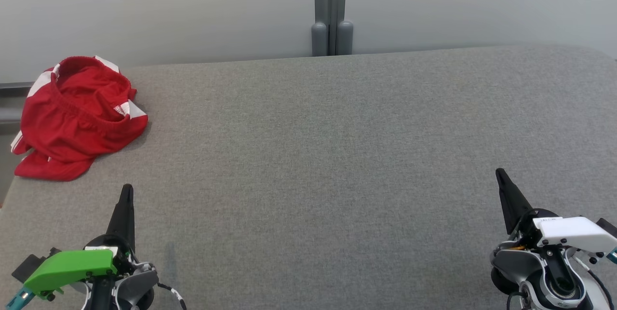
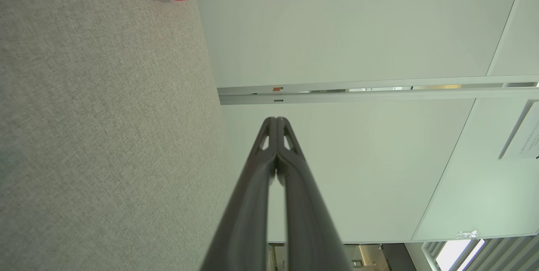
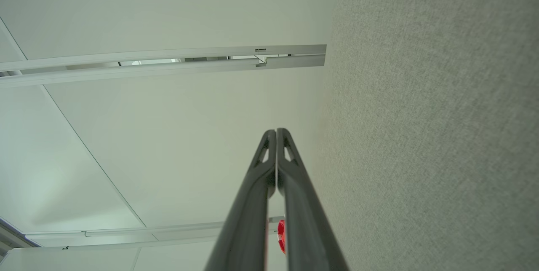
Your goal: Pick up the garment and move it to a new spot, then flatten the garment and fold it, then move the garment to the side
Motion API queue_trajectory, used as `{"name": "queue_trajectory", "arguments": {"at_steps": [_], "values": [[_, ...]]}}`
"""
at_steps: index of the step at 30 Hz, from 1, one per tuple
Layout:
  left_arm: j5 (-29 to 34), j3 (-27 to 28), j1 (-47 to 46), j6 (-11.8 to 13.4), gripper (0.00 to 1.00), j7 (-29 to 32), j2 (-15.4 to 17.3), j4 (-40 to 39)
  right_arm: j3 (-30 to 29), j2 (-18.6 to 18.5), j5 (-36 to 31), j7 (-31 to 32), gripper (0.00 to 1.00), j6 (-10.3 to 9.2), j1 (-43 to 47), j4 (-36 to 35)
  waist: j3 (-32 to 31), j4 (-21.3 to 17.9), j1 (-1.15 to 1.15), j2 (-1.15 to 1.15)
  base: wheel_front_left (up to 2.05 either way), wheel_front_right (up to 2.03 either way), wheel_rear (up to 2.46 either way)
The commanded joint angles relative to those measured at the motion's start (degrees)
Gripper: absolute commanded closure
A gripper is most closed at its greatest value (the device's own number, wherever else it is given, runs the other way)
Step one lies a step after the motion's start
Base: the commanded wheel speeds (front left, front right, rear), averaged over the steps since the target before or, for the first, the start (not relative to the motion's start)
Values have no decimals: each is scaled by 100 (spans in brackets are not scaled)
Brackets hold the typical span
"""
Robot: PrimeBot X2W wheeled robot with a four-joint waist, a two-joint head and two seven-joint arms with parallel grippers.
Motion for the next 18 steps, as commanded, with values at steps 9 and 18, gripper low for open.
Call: {"name": "queue_trajectory", "arguments": {"at_steps": [9, 18], "values": [[-2, 3, -63, -32, 100, 14, 8, -10, -6, -23, 40, 21, 100, 2, -37, -30, 0, 0, 0, 0, 0, 0, 0], [-2, 3, -63, -32, 100, 14, 8, -10, -6, -23, 40, 21, 100, 2, -37, -30, 0, 0, 0, 0, 0, 0, 0]]}}
